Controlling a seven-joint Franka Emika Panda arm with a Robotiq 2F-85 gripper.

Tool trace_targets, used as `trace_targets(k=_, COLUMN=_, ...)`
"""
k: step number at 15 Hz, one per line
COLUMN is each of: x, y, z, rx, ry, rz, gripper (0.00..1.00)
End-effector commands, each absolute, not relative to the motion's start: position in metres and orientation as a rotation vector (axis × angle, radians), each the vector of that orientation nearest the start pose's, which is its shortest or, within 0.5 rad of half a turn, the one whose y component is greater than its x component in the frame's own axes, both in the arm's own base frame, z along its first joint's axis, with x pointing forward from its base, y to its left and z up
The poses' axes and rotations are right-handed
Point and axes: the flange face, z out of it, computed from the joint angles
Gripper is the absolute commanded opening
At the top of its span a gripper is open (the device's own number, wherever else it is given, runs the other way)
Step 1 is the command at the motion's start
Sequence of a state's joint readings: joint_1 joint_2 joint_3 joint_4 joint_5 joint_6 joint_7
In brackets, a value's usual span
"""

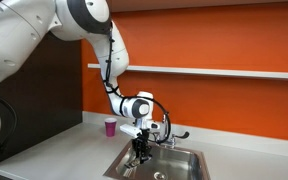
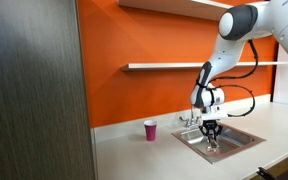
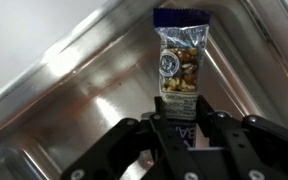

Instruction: Put the packet in the sink

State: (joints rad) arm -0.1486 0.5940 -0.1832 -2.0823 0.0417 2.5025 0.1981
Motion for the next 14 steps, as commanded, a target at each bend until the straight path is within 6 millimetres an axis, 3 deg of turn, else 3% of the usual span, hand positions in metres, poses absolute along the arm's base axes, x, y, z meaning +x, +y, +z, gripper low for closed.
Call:
trace_targets(k=1, x=0.549, y=-0.199, z=0.109, rx=-3.062, ry=0.823, rz=0.259, gripper=0.1)
trace_targets(k=14, x=0.588, y=-0.209, z=0.043, rx=-3.063, ry=0.788, rz=0.289, gripper=0.1)
